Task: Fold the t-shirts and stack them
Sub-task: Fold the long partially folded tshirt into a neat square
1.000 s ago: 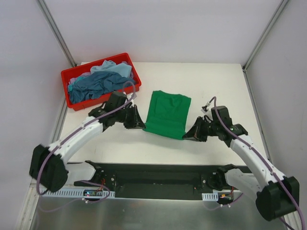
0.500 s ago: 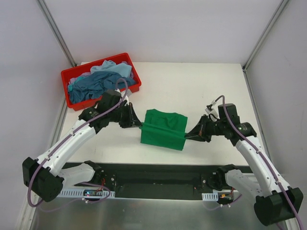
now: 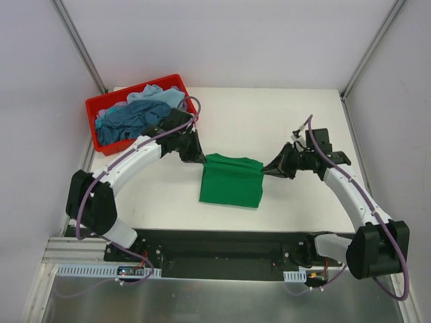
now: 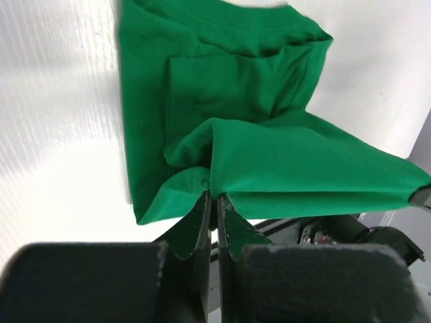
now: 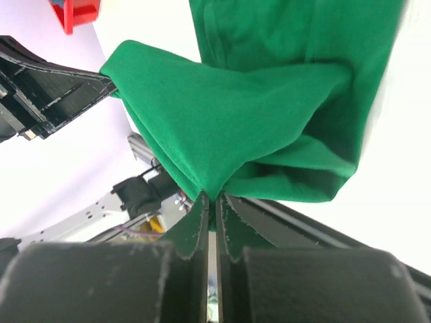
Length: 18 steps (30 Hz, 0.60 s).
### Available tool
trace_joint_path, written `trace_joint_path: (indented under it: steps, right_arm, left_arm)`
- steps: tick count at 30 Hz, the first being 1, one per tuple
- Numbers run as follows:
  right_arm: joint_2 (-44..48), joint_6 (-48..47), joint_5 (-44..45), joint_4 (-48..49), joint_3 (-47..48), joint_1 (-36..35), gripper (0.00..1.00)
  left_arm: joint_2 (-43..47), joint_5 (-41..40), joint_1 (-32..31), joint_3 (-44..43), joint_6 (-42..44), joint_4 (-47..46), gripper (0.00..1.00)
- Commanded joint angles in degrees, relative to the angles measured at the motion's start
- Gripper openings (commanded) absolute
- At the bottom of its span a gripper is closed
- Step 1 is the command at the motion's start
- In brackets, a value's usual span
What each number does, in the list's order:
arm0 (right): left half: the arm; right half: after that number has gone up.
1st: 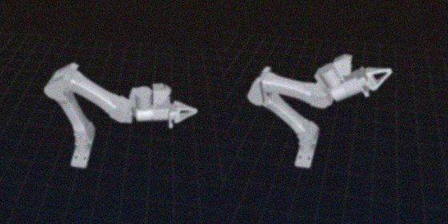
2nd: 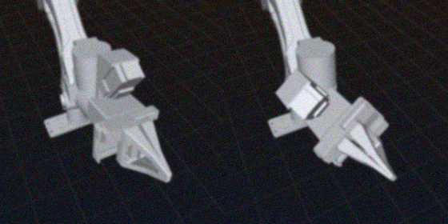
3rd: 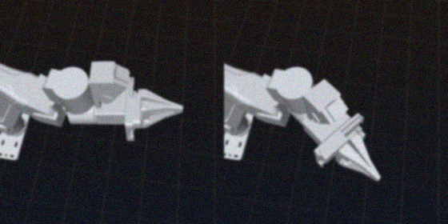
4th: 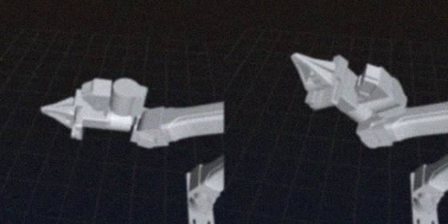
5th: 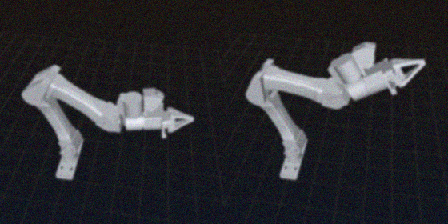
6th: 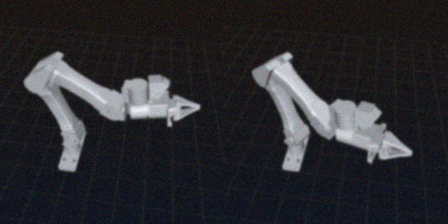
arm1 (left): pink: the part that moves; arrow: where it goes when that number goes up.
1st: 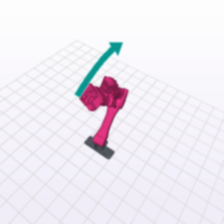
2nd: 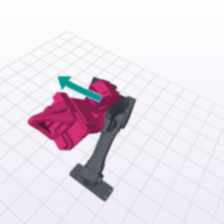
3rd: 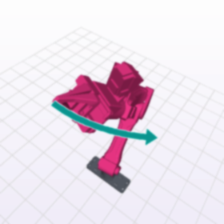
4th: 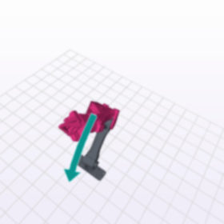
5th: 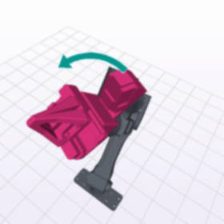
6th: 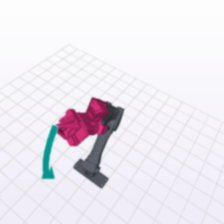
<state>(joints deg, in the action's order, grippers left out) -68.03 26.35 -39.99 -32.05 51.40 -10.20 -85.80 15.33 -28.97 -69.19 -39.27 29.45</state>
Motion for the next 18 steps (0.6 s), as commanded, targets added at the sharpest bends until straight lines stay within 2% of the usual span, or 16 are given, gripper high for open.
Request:
trace_joint_path:
  steps: [1, 13, 18]
  right_arm:
    - [-2.1, -1.1, 6.4, 6.0, 1.4, 1.4, 0.0]
    - [-19.1, -3.7, 3.9, 12.5, 5.7, 2.5, 0.01]
    - [-24.9, -2.8, 5.1, 16.1, 7.0, 3.1, 0.01]
  left_arm:
    - [-5.1, -5.1, 2.0, -4.9, 2.6, 1.5, 0.0]
    - [-15.8, -7.2, 4.1, -11.0, 3.2, 1.6, 0.0]
    - [-20.7, -5.3, 5.3, -14.0, 3.9, 1.6, 0.0]
